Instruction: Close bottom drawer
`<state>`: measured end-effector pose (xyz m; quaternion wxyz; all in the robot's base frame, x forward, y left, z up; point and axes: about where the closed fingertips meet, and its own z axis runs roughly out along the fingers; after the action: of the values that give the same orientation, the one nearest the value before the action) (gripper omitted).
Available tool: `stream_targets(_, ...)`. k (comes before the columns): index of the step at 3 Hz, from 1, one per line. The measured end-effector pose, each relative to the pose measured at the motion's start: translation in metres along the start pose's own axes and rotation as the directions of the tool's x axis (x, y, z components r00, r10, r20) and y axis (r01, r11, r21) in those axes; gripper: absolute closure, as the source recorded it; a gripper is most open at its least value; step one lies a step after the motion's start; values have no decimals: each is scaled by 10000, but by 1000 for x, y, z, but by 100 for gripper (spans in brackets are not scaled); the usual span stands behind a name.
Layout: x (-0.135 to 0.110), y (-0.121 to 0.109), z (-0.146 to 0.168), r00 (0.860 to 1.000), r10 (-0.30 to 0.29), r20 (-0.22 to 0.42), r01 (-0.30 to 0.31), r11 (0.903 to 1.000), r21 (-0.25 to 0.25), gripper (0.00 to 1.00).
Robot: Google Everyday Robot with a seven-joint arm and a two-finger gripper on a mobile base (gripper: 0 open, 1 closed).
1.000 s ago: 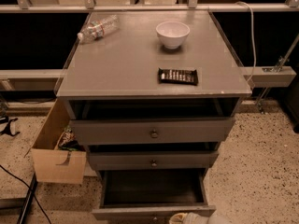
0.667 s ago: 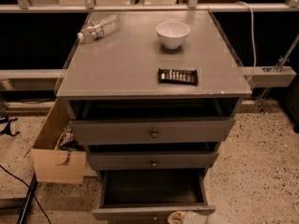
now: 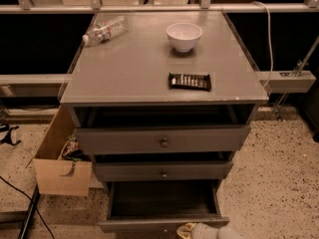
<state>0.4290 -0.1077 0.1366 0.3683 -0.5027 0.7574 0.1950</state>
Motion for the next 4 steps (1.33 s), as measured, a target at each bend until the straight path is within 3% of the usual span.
stream_targets(3, -4, -21, 34, 9994, -276, 195, 274, 9996, 84, 100)
stream_targets(4, -18, -44, 63, 9975, -701, 75, 701, 9975, 85, 100)
